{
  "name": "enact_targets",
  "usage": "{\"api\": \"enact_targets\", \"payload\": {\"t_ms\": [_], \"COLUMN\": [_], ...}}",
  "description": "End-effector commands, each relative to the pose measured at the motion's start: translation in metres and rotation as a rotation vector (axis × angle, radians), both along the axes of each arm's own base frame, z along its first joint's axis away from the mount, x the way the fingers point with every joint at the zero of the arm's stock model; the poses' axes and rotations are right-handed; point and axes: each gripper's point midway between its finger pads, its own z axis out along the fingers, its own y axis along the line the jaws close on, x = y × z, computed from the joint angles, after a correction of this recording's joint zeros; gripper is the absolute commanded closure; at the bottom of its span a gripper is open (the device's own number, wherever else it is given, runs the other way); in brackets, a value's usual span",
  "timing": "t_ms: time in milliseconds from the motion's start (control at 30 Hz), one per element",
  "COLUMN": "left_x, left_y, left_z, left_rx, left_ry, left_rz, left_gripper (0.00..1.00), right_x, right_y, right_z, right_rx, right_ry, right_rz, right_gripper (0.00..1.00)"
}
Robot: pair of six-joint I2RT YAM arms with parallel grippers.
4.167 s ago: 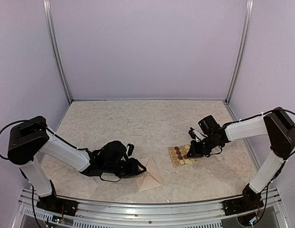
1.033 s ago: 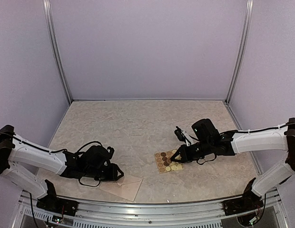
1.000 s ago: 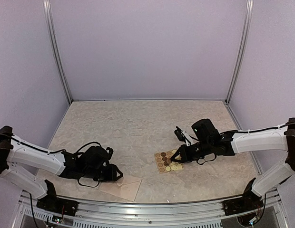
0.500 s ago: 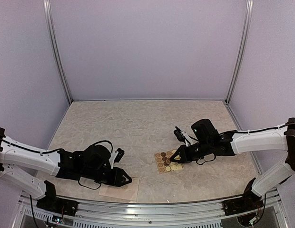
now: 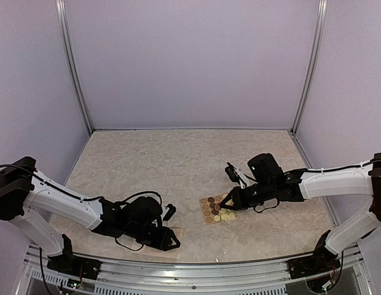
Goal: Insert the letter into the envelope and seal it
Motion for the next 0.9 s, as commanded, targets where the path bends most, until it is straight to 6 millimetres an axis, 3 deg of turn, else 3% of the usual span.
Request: {"api": "enact_targets", "payload": {"t_ms": [0,133,333,467,567,667,767,867], "left_x": [0.005,0.022,0.071,0.092,0.100,0.098,0.086,0.081], "left_y": [-0.012,-0.019,-0.040,-0.061,-0.074,-0.081,-0.070,-0.045], "left_z": [-0.010,-0.017,-0.001,0.012,0.035,0.072,0.102,0.120], "left_rx": [0.001,0.004,-0.070,-0.127,-0.182,-0.252,-0.278,-0.260], "left_ry": [-0.012,-0.039,-0.116,-0.141,-0.169,-0.196,-0.219,-0.239], "left_rz": [0.005,0.070,0.194,0.214,0.213,0.186,0.158,0.174], "left_gripper": [0.65,0.65,0.65,0.65,0.64,0.62,0.61,0.61], "right_x": [0.001,0.002,0.002,0.002,0.001,0.001,0.002,0.003], "right_y": [0.004,0.003,0.000,-0.004,-0.006,-0.007,-0.008,-0.006], "right_z": [0.018,0.024,0.030,0.033,0.034,0.036,0.038,0.040], "right_rx": [0.029,0.040,0.046,0.048,0.052,0.056,0.058,0.067], "right_ry": [-0.037,-0.046,-0.054,-0.055,-0.056,-0.057,-0.063,-0.068], "right_rz": [-0.008,-0.021,-0.041,-0.060,-0.070,-0.074,-0.080,-0.078], "right_gripper": [1.00,1.00,1.00,1.00,1.00,1.00,1.00,1.00]}}
